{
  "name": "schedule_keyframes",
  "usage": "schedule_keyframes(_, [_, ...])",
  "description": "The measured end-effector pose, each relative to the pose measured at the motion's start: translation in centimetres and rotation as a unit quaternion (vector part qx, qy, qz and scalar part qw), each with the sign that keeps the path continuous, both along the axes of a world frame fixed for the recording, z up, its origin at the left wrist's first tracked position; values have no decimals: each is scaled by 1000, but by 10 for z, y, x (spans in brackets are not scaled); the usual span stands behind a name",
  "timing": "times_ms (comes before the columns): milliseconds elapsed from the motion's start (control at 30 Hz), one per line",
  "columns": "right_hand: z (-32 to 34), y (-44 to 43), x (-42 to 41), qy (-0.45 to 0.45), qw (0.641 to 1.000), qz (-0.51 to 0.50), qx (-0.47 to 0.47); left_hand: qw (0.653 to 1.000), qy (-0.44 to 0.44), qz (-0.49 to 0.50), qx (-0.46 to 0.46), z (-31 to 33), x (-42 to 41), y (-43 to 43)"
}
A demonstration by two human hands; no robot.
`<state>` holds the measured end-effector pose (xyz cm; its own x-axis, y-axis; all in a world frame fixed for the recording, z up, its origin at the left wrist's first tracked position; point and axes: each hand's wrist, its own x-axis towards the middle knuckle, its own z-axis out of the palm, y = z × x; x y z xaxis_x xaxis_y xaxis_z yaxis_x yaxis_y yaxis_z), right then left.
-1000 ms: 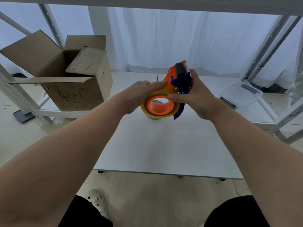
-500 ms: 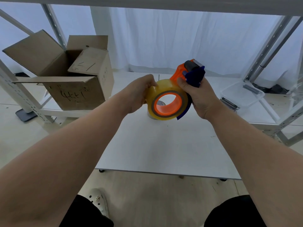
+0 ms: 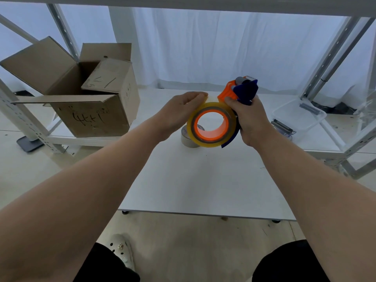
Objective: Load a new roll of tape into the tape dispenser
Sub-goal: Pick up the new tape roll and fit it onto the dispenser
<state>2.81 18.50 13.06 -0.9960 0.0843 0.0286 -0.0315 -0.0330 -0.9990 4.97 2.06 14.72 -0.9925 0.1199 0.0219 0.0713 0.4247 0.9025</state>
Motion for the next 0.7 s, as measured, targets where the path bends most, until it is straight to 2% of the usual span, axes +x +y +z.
schedule_keyframes(67, [-2, 0, -3, -9, 999, -35, 32, 992, 79, -18, -100, -4, 0, -3])
schedule_keyframes(133, [-2, -1, -4, -11, 996, -57, 62, 978, 135, -14, -158, -6, 1, -6])
schedule_keyframes(233, [-2, -3, -3, -3, 994, -66, 82, 966, 153, 16, -206, -5, 1, -7])
schedule_keyframes(533, [0, -11, 2, 30, 991, -54, 121, 957, 170, 11, -236, 1, 5, 2])
schedule_keyframes(700, [1, -9, 4, 56, 990, -49, 123, 977, 104, 13, -186, -2, 1, -2])
